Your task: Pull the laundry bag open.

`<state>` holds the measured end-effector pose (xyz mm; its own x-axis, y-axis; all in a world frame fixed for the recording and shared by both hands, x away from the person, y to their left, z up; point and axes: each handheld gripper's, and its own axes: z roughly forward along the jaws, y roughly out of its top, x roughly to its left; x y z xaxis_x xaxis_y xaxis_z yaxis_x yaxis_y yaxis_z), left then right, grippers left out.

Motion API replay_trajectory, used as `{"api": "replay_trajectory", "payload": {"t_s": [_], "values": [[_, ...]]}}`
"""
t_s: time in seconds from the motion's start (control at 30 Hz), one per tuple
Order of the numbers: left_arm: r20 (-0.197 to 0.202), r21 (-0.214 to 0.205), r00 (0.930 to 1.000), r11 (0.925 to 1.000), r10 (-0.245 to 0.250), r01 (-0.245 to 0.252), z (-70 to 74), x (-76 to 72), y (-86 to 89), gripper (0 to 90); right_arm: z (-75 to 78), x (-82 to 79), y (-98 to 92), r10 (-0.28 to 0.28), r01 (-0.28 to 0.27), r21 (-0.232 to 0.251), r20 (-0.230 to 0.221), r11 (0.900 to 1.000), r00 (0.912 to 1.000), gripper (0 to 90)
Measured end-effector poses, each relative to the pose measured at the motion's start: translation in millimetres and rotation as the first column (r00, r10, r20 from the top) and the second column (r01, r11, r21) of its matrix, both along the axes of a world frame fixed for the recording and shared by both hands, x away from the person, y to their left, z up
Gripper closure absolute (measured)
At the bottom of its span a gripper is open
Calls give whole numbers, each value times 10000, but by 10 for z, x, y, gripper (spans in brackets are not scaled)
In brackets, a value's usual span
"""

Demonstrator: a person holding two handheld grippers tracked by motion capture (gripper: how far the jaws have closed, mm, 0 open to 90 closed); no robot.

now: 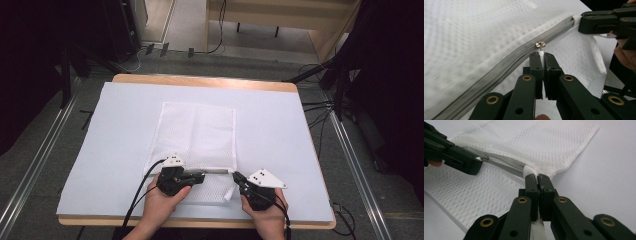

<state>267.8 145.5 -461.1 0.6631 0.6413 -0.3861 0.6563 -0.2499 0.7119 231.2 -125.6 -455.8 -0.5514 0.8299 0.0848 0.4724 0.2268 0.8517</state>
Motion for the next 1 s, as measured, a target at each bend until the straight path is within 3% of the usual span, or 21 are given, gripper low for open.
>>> {"api": "replay_trajectory", "payload": {"t_s": [0.37,0.4,0.53,1.0], "values": [[138,53,9981,9982,600,-601,38,-58,385,884,-9,22,-52,-172,172,-171,-49,9997,9998,896],[119,-10,9964,9965,837,-837,43,-67,506,884,-11,29,-77,-271,270,-205,-62,9994,9996,896],[110,-54,9930,9930,1179,-1178,41,-88,687,884,-15,40,-122,-400,399,-183,-63,9990,9992,896],[134,-118,9807,9807,1953,-1951,78,-160,1126,884,-32,78,-232,-817,815,-173,-92,9965,9966,896]]}}
